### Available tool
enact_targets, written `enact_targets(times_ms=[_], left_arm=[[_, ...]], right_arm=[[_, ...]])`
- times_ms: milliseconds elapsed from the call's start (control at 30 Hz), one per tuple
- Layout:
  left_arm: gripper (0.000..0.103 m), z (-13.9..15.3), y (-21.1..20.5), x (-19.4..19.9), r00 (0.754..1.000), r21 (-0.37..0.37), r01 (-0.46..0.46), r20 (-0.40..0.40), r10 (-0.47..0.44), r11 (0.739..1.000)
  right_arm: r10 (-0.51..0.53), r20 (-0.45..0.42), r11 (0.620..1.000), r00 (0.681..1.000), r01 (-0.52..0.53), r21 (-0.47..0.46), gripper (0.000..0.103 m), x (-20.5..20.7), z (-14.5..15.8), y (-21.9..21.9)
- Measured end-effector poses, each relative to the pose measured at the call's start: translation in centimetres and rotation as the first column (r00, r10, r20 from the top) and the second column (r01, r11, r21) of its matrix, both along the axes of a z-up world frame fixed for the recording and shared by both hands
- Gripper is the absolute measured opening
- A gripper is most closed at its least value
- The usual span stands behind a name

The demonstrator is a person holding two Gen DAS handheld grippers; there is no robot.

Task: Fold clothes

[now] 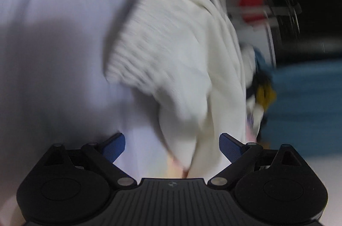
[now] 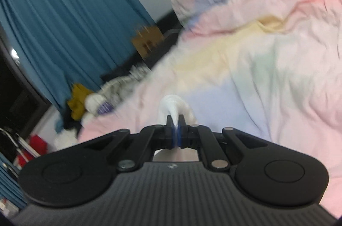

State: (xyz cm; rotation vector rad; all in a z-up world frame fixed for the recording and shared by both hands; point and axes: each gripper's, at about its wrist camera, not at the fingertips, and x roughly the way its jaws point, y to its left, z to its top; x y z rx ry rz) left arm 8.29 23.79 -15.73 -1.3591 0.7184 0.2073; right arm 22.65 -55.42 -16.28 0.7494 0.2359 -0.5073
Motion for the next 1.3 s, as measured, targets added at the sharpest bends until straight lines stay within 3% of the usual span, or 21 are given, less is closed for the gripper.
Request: enact_targets(times_ms=[67,133,200,233,267,400,600,733,800,900,967,1033,1100,1167,1300], left_arm=[[0.094,-0.1,0.6,0.9,0.999,0.010,-0.046,0.014,0.046,0.999],[0.085,0.2,1.2,1.8,0.997,0.054,-0.077,0.019,0.076,0.996],[0.050,0.3,1.8,2.1,0.994,0.078,-0.111,0.009,0.110,0.991],[0.040,0.3,2.3,2.2,0.993,0.078,-0.117,0.005,0.117,0.990],[0.022,0.3,2.8,2.2,0.992,0.066,-0.124,0.005,0.124,0.990],[0.008,2.0,4.7,1.3,0.988,0.058,-0.155,0.007,0.155,0.986],[0.004,10.8,7.8,-2.6,0.981,0.263,-0.182,0.118,0.156,0.947],[0.004,13.5,9.7,-4.9,0.992,0.279,-0.128,0.058,0.117,0.952],[0.004,12.9,10.8,-6.8,0.994,0.301,-0.107,0.013,0.108,0.948],[0.005,11.0,12.1,-8.3,0.993,0.294,-0.101,-0.034,0.117,0.951],[0.005,9.4,12.1,-9.1,0.990,0.285,-0.129,-0.019,0.141,0.950],[0.005,7.8,11.8,-9.5,0.987,0.296,-0.152,-0.011,0.162,0.943],[0.006,6.3,11.5,-9.1,0.983,0.306,-0.170,-0.009,0.182,0.937],[0.007,5.3,11.2,-9.8,0.980,0.303,-0.189,0.002,0.198,0.934],[0.007,4.0,10.6,-10.2,0.978,0.310,-0.204,0.022,0.207,0.929]], right_arm=[[0.003,-0.043,1.000,0.999,-0.003,0.007,0.006,0.6,-0.9,-0.2],[0.008,-0.061,1.000,0.998,-0.008,-0.001,0.006,0.8,-1.2,-0.1],[0.015,-0.068,1.000,0.998,-0.015,-0.008,0.006,0.8,-1.3,0.1],[0.016,-0.068,1.000,0.998,-0.017,-0.003,0.006,0.7,-1.4,0.0],[0.018,-0.067,1.000,0.998,-0.017,0.004,0.006,0.7,-1.5,-0.2],[0.015,-0.055,0.997,0.998,-0.012,0.071,0.006,0.1,-1.8,-1.0],[0.013,0.002,0.988,1.000,-0.013,0.155,0.006,-1.6,-1.8,-1.7],[-0.002,0.090,0.969,0.996,-0.020,0.246,0.006,-4.1,-1.1,-1.9],[-0.020,0.094,0.962,0.995,-0.006,0.273,0.006,-5.4,-0.5,-1.6],[-0.076,0.004,0.942,0.997,0.070,0.328,0.006,-6.7,-0.5,-1.5],[-0.115,-0.116,0.918,0.987,0.150,0.367,0.006,-6.9,-1.6,-1.4],[-0.130,-0.169,0.886,0.977,0.191,0.422,0.006,-6.9,-3.2,-1.4],[-0.113,-0.191,0.878,0.975,0.188,0.440,0.006,-6.3,-3.9,-1.2],[-0.084,-0.156,0.900,0.984,0.143,0.412,0.006,-5.4,-3.5,-0.9],[0.061,0.086,0.947,0.994,-0.085,0.310,0.006,-3.4,-0.4,0.2]])
